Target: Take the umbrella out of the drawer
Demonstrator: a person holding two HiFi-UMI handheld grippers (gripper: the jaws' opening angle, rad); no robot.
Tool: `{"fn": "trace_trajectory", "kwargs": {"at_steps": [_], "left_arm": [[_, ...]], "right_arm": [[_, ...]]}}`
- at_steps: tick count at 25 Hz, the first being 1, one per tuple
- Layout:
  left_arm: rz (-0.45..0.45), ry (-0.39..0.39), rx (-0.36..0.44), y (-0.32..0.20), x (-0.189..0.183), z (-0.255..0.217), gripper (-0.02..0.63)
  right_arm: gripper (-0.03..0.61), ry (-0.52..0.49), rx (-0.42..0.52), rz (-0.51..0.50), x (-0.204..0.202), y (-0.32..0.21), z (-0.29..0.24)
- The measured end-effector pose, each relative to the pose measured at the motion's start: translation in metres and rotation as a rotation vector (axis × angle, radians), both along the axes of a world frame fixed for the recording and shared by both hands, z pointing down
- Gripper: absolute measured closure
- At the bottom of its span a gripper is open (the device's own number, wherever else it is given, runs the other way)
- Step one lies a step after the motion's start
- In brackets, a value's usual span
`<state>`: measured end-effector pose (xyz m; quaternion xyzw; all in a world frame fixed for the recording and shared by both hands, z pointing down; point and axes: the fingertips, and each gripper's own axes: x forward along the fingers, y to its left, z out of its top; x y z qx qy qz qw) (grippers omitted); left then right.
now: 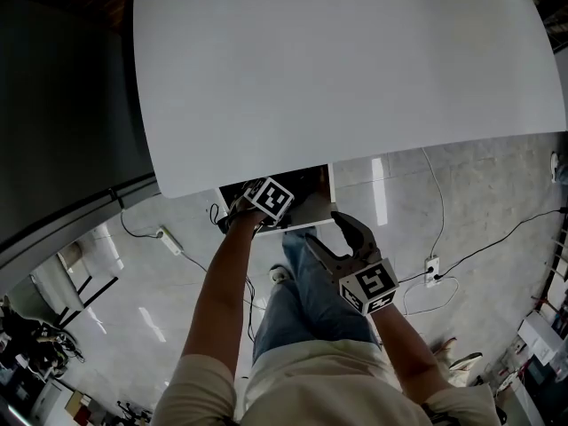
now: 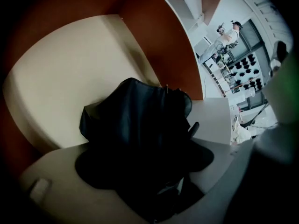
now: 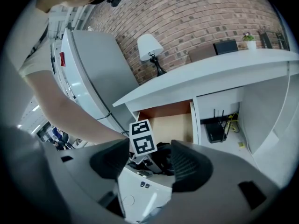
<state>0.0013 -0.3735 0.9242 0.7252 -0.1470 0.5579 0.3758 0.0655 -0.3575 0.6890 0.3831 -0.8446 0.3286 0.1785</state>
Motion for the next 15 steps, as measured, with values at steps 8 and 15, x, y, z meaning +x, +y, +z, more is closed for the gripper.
{"fn": "trace_trajectory", "kwargs": {"at_steps": [8,15], "left_arm": [[0.196,-0.055,0.108,0.014,-0.001,-0.005,0.37],[0.159,-0.001,0.154,0.026,0.001,-0.044,0.374]], "right_arm": [[0.307,0.024,0.029,0.022,0.004,0.01,-0.016],[0.319,0.049,0.077,0.024,-0.008,0.028,-0.045]]}}
